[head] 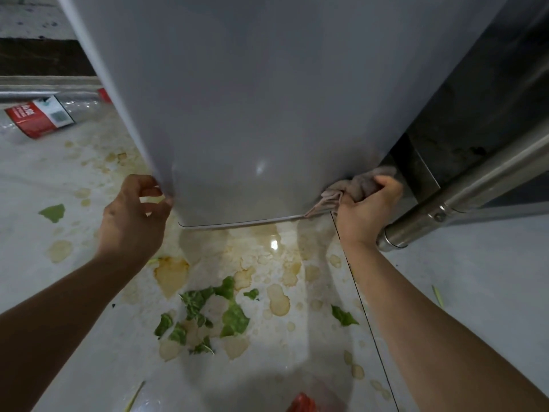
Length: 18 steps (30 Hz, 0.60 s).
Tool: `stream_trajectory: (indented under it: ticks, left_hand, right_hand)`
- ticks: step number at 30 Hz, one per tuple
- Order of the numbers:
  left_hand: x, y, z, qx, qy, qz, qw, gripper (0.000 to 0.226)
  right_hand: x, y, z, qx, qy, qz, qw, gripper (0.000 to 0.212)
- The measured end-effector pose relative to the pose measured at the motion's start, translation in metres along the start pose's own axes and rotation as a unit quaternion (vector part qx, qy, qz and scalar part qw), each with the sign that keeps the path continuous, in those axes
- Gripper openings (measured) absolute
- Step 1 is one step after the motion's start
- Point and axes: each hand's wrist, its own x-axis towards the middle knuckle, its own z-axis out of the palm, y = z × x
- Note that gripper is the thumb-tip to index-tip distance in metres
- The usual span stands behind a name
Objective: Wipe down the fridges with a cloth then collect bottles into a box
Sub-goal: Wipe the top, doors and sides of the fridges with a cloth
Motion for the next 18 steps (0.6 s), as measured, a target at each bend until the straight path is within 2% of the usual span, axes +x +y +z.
stream_trajectory:
  ticks: [3,5,8,10,12,13,15,18]
  left_hand:
    - [0.001,-0.002,0.006,0.029,-0.031,-0.001,0.999,0.015]
    - [0.003,-0.002,0.008,0.042,-0.033,-0.003,0.999,0.014]
    - [0.004,-0.002,0.008,0.054,-0.024,0.003,0.998,0.016]
    - [0.004,-0.004,0.008,0.056,-0.02,0.006,0.998,0.017]
    - [0.003,-0.005,0.008,0.053,-0.018,0.008,0.998,0.016]
    - [0.003,-0.005,0.009,0.051,-0.018,0.009,0.999,0.016]
    - [0.003,-0.005,0.009,0.047,-0.02,0.01,0.999,0.016]
    - [0.005,-0.004,0.006,0.049,-0.037,0.006,0.998,0.016]
  right_hand:
    - [0.003,0.001,0.009,0.07,-0.012,0.085,0.994,0.033]
    - [0.005,0.004,0.016,0.114,-0.04,0.144,0.982,0.035]
    - [0.003,0.002,0.024,0.103,-0.027,0.186,0.977,0.037]
    - [-0.007,-0.004,0.027,0.042,-0.002,0.174,0.984,0.038]
    - [-0.033,-0.011,0.033,-0.058,-0.046,0.137,0.988,0.039]
    - [-0.052,-0.015,0.039,-0.093,-0.087,0.135,0.983,0.048]
    - [-0.088,-0.027,0.052,-0.104,-0.14,0.126,0.977,0.053]
    - [-0.109,-0.034,0.064,-0.087,-0.16,0.082,0.98,0.044]
